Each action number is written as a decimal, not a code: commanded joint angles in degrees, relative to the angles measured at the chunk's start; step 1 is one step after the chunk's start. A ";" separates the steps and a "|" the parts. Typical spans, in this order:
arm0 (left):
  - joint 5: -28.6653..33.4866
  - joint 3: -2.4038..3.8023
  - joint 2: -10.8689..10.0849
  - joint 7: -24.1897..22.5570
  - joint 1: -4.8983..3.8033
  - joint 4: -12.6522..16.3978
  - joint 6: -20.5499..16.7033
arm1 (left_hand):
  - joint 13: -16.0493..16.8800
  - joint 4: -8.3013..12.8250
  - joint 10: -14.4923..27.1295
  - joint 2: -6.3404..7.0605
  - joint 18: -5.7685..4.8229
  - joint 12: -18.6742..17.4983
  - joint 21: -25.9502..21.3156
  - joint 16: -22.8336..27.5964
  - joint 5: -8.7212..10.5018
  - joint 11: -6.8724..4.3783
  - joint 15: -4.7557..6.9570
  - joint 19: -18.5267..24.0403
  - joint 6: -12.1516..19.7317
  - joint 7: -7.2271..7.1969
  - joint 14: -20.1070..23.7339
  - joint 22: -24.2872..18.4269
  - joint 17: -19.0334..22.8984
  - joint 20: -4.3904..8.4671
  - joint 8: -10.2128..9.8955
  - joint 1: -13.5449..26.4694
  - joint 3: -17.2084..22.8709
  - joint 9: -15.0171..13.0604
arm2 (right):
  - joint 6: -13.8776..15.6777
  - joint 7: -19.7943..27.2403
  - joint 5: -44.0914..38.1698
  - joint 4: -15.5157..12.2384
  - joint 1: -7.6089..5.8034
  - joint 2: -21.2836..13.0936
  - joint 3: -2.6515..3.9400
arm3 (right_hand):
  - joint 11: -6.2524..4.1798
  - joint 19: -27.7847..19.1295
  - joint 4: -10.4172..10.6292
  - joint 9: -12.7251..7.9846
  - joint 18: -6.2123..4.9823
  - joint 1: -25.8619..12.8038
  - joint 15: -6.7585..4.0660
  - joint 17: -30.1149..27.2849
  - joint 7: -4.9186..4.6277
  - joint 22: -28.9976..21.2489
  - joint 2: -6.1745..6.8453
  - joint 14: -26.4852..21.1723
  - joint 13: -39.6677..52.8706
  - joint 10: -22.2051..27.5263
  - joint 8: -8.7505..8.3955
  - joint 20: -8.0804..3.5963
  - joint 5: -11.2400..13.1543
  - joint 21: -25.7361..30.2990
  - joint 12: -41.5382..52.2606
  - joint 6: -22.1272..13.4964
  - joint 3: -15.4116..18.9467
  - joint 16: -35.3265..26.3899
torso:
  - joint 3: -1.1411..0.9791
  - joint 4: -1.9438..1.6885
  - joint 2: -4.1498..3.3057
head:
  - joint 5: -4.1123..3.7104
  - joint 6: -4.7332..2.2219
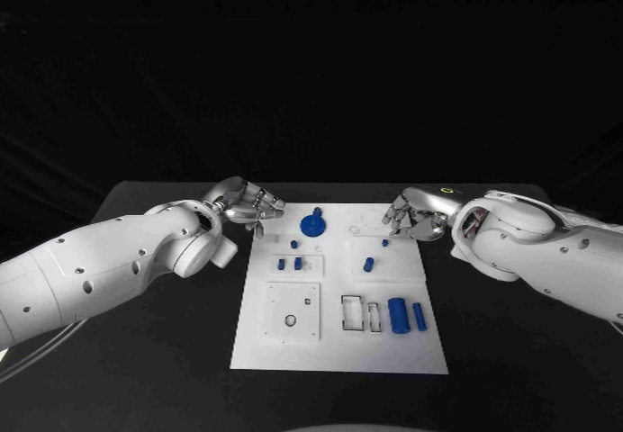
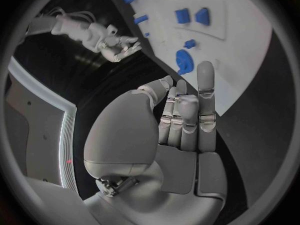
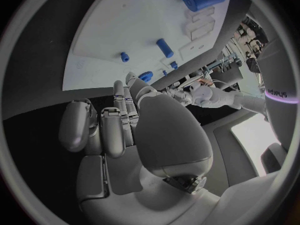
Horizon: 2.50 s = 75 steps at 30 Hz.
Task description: Assemble the parts on the task board
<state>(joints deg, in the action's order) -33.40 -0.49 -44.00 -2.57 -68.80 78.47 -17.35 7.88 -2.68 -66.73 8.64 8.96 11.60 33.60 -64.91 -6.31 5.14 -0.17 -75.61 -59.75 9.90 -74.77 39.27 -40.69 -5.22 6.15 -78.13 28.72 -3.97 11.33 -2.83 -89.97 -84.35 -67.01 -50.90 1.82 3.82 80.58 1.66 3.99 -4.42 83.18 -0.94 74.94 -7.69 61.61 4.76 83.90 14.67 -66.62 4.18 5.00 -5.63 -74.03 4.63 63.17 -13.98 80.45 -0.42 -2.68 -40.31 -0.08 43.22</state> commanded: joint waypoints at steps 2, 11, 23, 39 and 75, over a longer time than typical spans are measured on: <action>35.64 -0.11 -1.42 -13.53 0.05 2.70 0.53 | 0.57 0.01 0.77 -0.68 1.13 1.52 -0.70 0.70 -0.29 0.02 -0.05 0.75 0.22 -0.14 1.08 -0.39 1.48 -0.18 0.74 0.58 -1.00 -0.12 | -4.16 -3.93 -13.01 -0.21 0.97 1.06 -0.04 | 0.13 0.00 0.04 -0.12 -1.02 -0.38 0.34 1.89 0.17 -0.18 1.05 3.54 -1.71 -0.32 -0.46 0.25 0.25 0.30 -0.71 0.35 -1.34 -0.32 | 0.20 -0.22 -0.03 | -0.47 -0.09; 40.43 -0.32 -3.50 -17.06 0.29 6.36 3.73 | 1.34 0.05 1.42 -1.30 1.33 3.62 -1.11 0.59 -0.64 -0.15 0.04 0.97 0.21 -0.35 1.57 -0.61 2.06 -0.35 1.66 0.98 -2.03 -0.21 | -5.28 -4.12 -15.61 -0.02 2.05 2.54 -0.10 | 0.12 -0.01 0.01 -0.12 -1.04 -1.12 0.24 1.60 0.27 -0.45 1.79 3.52 -4.56 -0.13 -0.52 0.19 0.21 0.53 -0.96 0.32 -3.88 -0.47 | 0.16 -0.18 0.00 | -0.56 -0.06; 41.37 -0.34 -4.19 -17.89 0.34 7.67 4.20 | 1.62 0.21 1.76 -1.49 1.38 4.45 -1.24 0.57 -0.71 -0.21 0.08 1.00 0.28 -0.42 1.78 -0.69 2.40 -0.36 2.00 0.97 -2.34 -0.22 | -6.53 -4.00 -16.49 0.54 2.43 3.26 -0.15 | 0.00 0.13 -0.10 0.01 -1.02 -1.60 0.18 1.51 0.33 -0.39 1.22 3.56 -7.09 -1.38 -0.34 0.13 2.09 0.54 -0.77 1.41 -7.83 -0.44 | 0.08 -0.11 0.01 | -0.61 0.16; 41.43 -0.34 -4.49 -17.62 0.34 8.18 3.89 | 1.86 0.42 2.40 -1.62 1.39 5.23 -1.38 0.51 -0.77 -0.18 0.06 1.03 0.59 -0.37 1.97 -0.76 2.70 -0.39 2.26 0.93 -2.61 -0.18 | -9.12 -5.20 -19.62 0.81 3.04 4.25 -0.21 | -0.99 0.83 -1.50 0.80 -0.76 -1.54 -0.62 2.73 1.15 1.15 0.18 3.84 -8.24 -5.71 0.88 -0.63 2.88 -0.41 -0.22 5.37 -12.17 0.64 | 0.00 -0.09 -0.02 | -0.93 0.44; 41.43 -0.34 -4.62 -17.49 0.34 7.05 2.88 | 2.27 1.49 4.26 -1.94 1.37 6.90 -1.56 0.35 -0.88 0.09 -0.11 1.08 1.65 -0.06 2.43 -0.83 3.45 -0.48 2.72 0.11 -2.60 -0.05 | -0.06 -7.96 -17.13 -8.34 1.49 -1.97 1.03 | -1.19 1.29 -0.77 1.15 -0.59 -3.79 -0.96 3.05 1.50 2.08 0.11 3.88 -8.93 -7.06 0.91 -0.93 2.88 -1.03 -0.74 6.24 -12.44 0.99 | 0.03 -0.02 0.03 | -0.74 0.50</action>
<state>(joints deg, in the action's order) 7.76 -0.86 -48.63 -19.44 -68.44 85.43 -14.73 10.09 -1.48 -62.83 7.08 9.81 18.31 32.28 -64.34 -6.99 5.22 -0.39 -74.81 -58.58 9.86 -72.80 38.50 -37.28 -5.61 8.59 -77.64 26.15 -4.08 10.43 -10.18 -107.95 -91.76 -65.49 -52.86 2.82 2.48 81.56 0.55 4.87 -4.41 79.89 -1.55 74.91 -6.08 63.63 5.00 84.13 5.82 -73.42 5.08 4.11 -2.51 -74.77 4.15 69.12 -26.43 81.12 -0.34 -2.71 -40.24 -0.99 43.67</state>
